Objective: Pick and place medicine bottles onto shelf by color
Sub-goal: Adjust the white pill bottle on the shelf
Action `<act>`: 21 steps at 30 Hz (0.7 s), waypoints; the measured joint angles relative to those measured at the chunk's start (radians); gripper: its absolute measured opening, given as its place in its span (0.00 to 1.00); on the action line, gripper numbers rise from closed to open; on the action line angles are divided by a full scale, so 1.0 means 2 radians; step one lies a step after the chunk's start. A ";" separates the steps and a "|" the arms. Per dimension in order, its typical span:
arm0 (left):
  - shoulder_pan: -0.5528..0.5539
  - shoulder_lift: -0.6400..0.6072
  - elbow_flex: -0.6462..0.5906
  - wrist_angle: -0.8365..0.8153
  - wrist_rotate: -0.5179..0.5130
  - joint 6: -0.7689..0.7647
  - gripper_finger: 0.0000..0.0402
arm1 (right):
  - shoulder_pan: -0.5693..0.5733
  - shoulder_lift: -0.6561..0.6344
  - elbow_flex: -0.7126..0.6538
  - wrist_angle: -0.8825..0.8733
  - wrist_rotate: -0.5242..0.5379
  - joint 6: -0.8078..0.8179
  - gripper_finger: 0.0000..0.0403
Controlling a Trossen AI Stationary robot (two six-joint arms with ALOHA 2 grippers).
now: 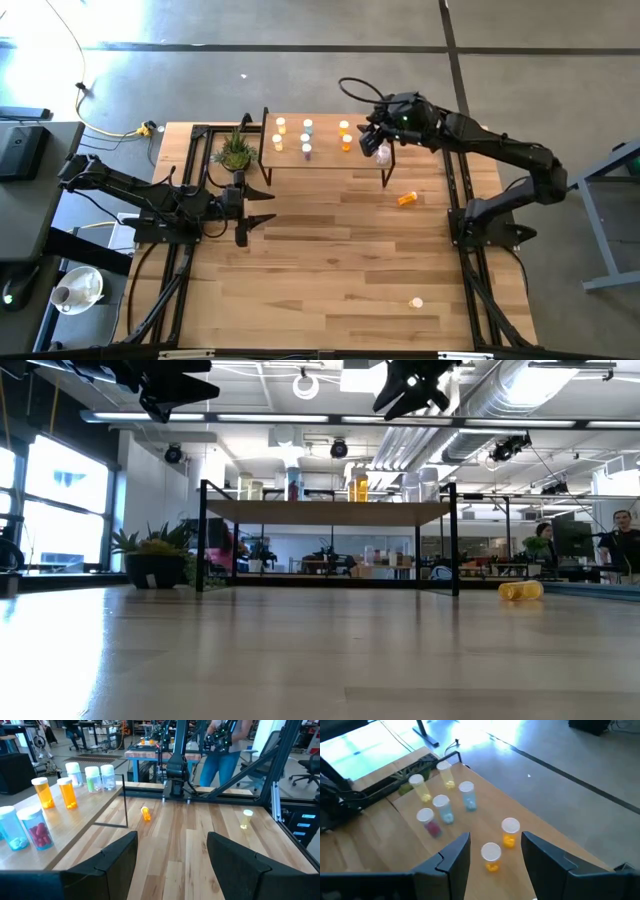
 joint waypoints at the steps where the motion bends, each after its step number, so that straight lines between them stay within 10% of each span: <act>1: 0.000 0.000 0.000 0.000 0.000 0.000 0.57 | 0.005 0.000 0.003 -0.001 0.000 -0.001 0.41; 21: 0.000 0.000 0.000 -0.004 -0.001 0.000 0.57 | 0.031 0.107 0.114 -0.188 0.035 0.069 0.41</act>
